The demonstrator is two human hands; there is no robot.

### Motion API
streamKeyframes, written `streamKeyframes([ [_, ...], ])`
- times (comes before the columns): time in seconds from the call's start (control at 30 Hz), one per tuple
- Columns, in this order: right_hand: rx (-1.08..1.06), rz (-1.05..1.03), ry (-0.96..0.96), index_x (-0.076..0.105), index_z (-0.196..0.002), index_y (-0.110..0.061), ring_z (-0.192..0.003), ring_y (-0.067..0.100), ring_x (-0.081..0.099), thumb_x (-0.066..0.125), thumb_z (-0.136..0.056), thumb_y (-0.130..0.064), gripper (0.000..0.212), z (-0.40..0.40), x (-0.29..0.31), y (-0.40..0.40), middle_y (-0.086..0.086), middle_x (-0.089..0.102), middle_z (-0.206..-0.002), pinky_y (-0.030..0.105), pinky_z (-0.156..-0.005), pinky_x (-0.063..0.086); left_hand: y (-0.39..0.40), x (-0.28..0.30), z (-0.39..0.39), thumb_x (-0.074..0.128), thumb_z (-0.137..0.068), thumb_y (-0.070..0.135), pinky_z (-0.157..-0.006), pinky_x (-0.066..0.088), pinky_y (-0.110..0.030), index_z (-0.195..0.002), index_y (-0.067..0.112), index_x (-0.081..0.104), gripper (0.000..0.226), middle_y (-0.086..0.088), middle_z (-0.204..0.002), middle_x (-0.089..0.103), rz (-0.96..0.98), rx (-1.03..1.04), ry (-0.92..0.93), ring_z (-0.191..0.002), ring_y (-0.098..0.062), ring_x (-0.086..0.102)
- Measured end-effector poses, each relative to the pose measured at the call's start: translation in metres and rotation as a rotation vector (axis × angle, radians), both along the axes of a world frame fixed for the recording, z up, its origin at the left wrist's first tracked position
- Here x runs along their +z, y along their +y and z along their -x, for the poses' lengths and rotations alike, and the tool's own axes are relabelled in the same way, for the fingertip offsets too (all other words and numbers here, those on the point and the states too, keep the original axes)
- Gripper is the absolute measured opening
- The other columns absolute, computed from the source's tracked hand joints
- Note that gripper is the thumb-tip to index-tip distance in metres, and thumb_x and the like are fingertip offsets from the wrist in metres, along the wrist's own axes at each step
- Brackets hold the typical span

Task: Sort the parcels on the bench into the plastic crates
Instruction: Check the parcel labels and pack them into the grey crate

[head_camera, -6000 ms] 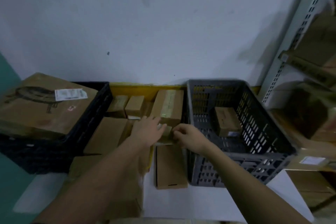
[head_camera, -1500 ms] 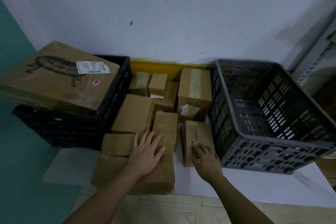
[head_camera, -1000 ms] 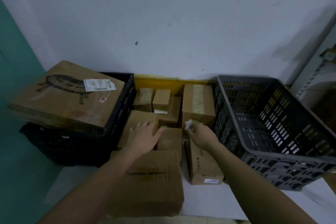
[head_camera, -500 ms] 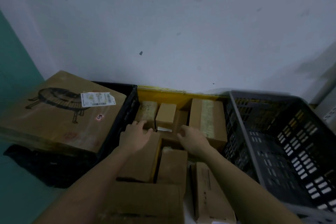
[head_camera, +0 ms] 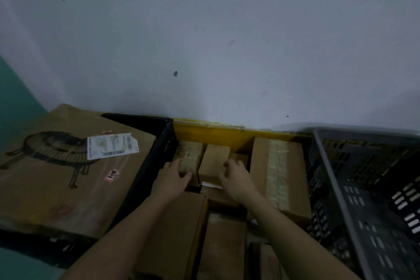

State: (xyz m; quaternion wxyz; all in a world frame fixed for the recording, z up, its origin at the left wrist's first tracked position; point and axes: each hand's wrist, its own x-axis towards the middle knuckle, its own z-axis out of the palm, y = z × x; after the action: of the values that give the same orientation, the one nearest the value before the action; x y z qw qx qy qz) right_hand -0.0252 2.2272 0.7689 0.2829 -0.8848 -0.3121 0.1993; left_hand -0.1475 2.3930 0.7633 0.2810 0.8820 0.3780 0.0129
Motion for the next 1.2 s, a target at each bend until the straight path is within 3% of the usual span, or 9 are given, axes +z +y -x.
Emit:
streamKeyframes([
  [0.2, -0.106, -0.003, 0.045, 0.032, -0.148, -0.019, -0.129, 0.033, 0.042, 0.053, -0.099, -0.036, 0.056, -0.007, -0.017, 0.022, 0.01, 0.031, -0.147, 0.045, -0.104, 0.045, 0.019, -0.017, -0.017, 0.056, -0.095, 0.048, -0.107, 0.042, -0.044, -0.156, 0.026, 0.019, 0.075, -0.01, -0.156, 0.025, 0.095, 0.039, -0.036, -0.135, -0.033, 0.039],
  [0.37, -0.221, 0.019, 0.135, 0.013, -0.156, -0.019, -0.142, 0.04, 0.025, 0.056, -0.096, -0.046, 0.078, -0.009, -0.03, 0.052, 0.012, 0.01, -0.16, 0.047, -0.104, 0.042, 0.034, -0.037, -0.029, 0.061, -0.091, 0.05, -0.107, 0.043, -0.049, -0.156, 0.03, 0.013, 0.084, -0.008, -0.157, 0.02, 0.174, 0.083, -0.086, -0.136, -0.035, 0.039],
  [0.57, -0.304, 0.0, 0.144, 0.004, -0.156, -0.035, -0.144, 0.045, 0.017, 0.057, -0.089, -0.06, 0.089, -0.005, -0.053, 0.081, 0.008, -0.003, -0.163, 0.052, -0.103, 0.04, 0.042, -0.056, -0.044, 0.065, -0.085, 0.059, -0.113, 0.033, -0.047, -0.158, 0.035, 0.005, 0.097, -0.009, -0.163, 0.006, 0.199, 0.061, -0.065, -0.145, -0.038, 0.024],
  [0.73, -0.309, -0.03, 0.124, 0.009, -0.154, -0.041, -0.141, 0.044, 0.025, 0.062, -0.083, -0.064, 0.091, -0.008, -0.066, 0.087, 0.007, 0.007, -0.161, 0.055, -0.105, 0.042, 0.048, -0.06, -0.054, 0.068, -0.079, 0.061, -0.115, 0.028, -0.053, -0.157, 0.036, -0.001, 0.108, -0.008, -0.158, 0.007, 0.192, 0.088, 0.032, -0.144, -0.04, 0.015],
  [0.93, -0.332, 0.039, 0.094, 0.02, -0.149, -0.042, -0.132, 0.038, 0.035, 0.067, -0.078, -0.059, 0.087, -0.018, -0.061, 0.087, 0.008, 0.025, -0.147, 0.047, -0.093, 0.044, 0.047, -0.067, -0.058, 0.077, -0.072, 0.057, -0.113, 0.031, -0.053, -0.154, 0.039, 0.002, 0.112, -0.008, -0.157, 0.008, 0.275, 0.128, -0.024, -0.142, -0.039, 0.022],
  [1.2, -0.335, 0.079, 0.136, 0.015, -0.151, -0.047, -0.132, 0.04, 0.038, 0.067, -0.078, -0.062, 0.09, -0.02, -0.064, 0.088, 0.008, 0.022, -0.149, 0.049, -0.097, 0.046, 0.044, -0.07, -0.061, 0.074, -0.07, 0.065, -0.102, 0.041, -0.048, -0.152, 0.037, 0.003, 0.112, -0.016, -0.149, 0.02, 0.173, 0.13, 0.023, -0.132, -0.042, 0.036],
])
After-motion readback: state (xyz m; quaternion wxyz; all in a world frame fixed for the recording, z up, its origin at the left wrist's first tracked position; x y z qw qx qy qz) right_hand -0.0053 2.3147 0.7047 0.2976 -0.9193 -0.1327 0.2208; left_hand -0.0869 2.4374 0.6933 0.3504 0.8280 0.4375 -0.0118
